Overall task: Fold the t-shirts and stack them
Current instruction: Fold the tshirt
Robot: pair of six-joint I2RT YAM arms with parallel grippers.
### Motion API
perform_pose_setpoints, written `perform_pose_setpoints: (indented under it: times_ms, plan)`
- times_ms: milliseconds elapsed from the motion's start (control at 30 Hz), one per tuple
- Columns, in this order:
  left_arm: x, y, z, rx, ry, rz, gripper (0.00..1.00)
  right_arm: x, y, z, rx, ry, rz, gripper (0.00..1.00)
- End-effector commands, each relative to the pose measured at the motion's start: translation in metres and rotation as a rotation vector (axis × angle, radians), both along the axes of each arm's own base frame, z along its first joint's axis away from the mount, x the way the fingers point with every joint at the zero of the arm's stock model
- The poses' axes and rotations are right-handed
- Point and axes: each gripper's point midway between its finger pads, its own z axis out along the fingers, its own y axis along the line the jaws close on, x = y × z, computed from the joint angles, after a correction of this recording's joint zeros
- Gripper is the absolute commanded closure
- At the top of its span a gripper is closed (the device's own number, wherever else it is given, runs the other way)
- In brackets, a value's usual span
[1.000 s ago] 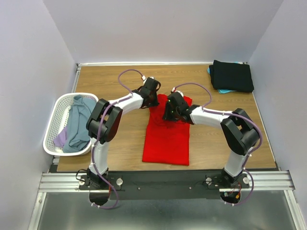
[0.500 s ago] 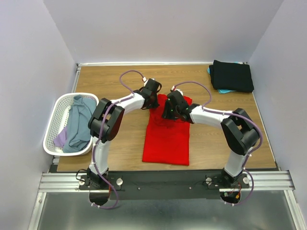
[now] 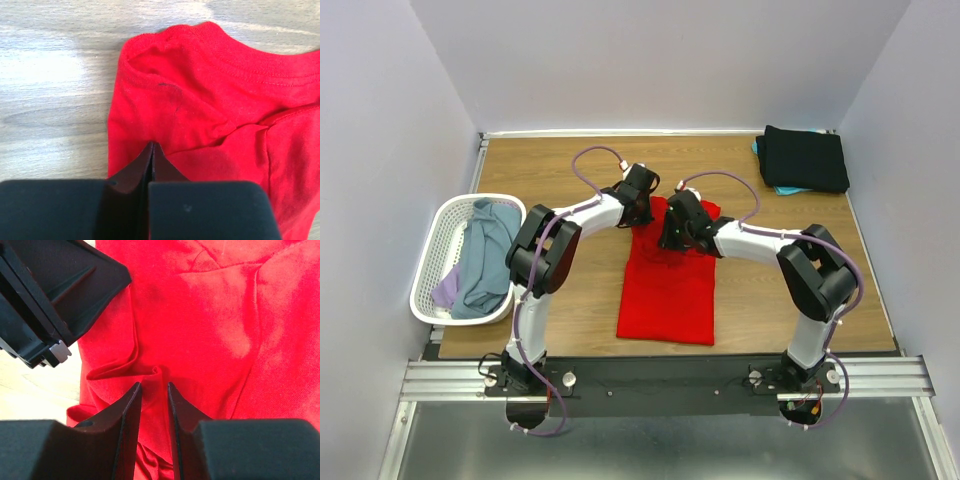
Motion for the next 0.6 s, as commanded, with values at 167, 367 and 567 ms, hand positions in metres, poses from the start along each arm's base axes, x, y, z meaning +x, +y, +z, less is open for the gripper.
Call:
perform_pose_setpoints:
  times_ms: [167, 367, 567]
  plan:
    - [0.004, -0.002, 0.014, 0.002, -0.035, -0.009, 1.00, 0.011, 0.014, 0.004, 0.032, -0.015, -0.003, 0.66]
    - [0.005, 0.000, 0.024, 0.002, -0.054, -0.003, 1.00, 0.011, 0.016, -0.003, 0.035, -0.001, -0.004, 0.67]
    - [0.004, 0.001, 0.030, -0.005, -0.065, 0.000, 1.00, 0.011, 0.016, -0.004, 0.036, 0.000, -0.005, 0.67]
